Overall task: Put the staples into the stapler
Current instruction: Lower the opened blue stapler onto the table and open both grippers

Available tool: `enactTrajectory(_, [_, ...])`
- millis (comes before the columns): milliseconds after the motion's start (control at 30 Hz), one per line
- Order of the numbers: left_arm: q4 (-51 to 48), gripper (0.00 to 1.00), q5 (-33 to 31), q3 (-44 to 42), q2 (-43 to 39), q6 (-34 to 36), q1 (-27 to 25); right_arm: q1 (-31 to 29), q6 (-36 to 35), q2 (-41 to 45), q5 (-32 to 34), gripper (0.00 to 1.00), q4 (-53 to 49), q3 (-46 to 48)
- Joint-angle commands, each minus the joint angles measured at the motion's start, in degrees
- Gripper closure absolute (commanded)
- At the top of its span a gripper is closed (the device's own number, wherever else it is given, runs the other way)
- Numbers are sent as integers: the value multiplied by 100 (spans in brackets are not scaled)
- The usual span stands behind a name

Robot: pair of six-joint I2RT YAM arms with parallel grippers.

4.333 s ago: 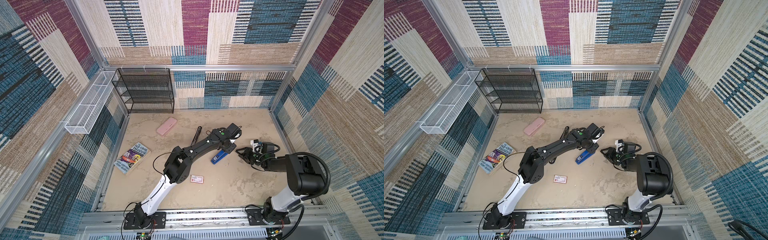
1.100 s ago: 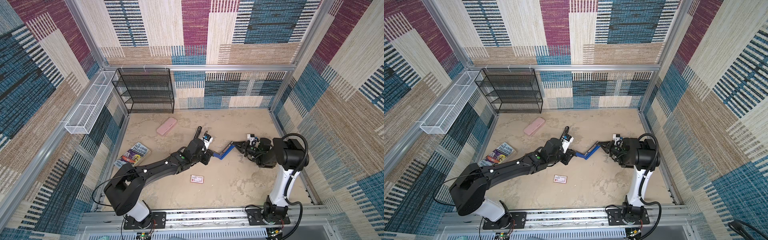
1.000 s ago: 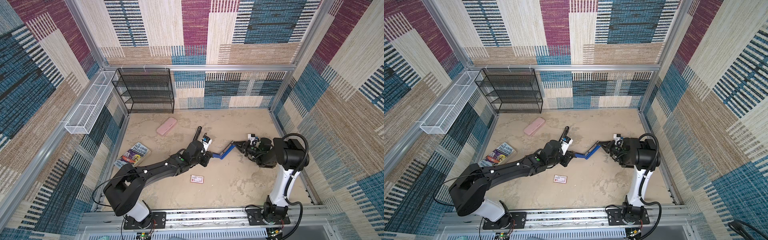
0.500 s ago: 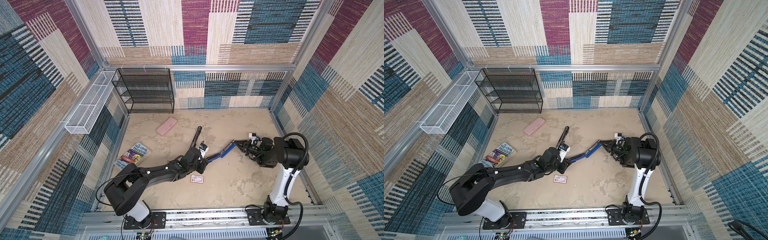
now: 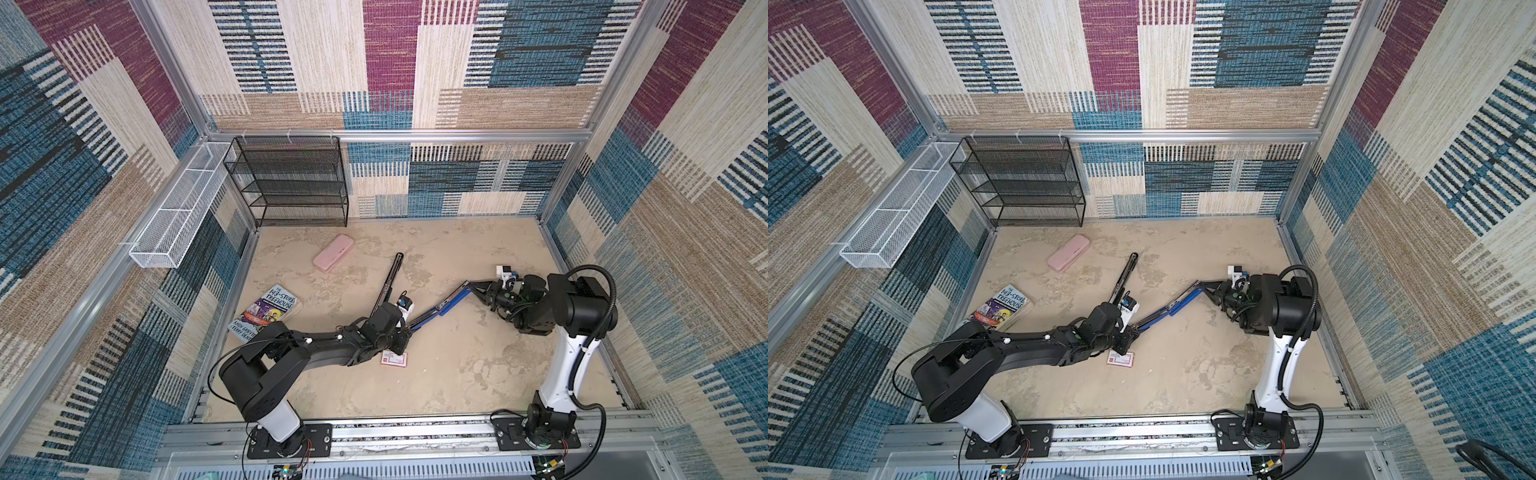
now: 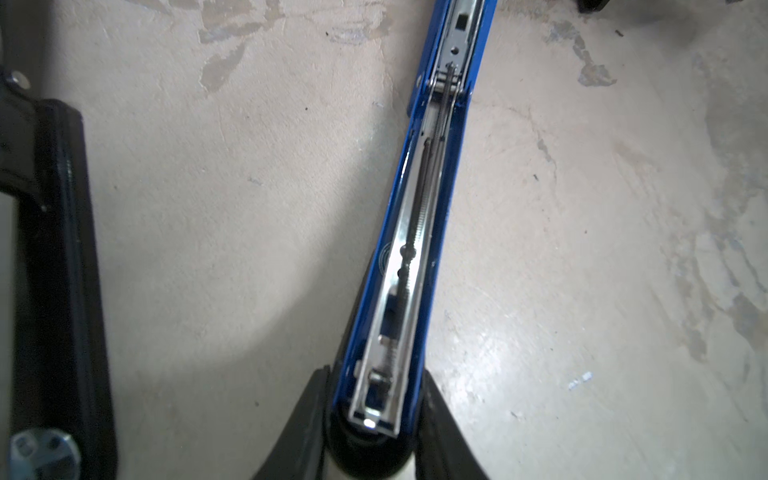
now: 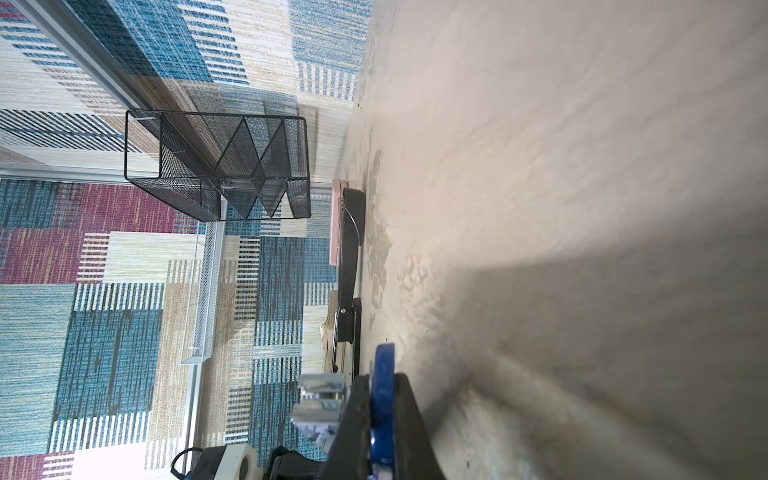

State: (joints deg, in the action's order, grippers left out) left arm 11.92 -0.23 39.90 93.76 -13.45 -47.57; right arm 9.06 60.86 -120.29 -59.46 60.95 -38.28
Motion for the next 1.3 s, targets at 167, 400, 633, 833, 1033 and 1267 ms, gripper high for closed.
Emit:
enactTrajectory(167, [-1236,65,-1252,143,176,-283,44,70,-424,198,816,93,-479,92])
enactTrajectory(400, [-1330,58,-1304,320,259,-254,44,65,-702,386,1017,65,-887,163])
enactTrajectory(633, [-1481,55,-1279,418,-100,-280,42,70,-1544,1134,1555,54,-2341,154])
enactTrajectory(833, [-1605,47,-1267,536,-670,-337,40,70,-2307,2248,2425,39,-3393,237])
enactTrajectory(1033, [-1684,46,-1264,719,-1151,-298,46,70,-2570,2628,2723,37,-4035,-2])
enactTrajectory(1267, [-2027,35,-1218,700,-1713,-545,85,-274,-3455,2735,2786,33,-4970,-981])
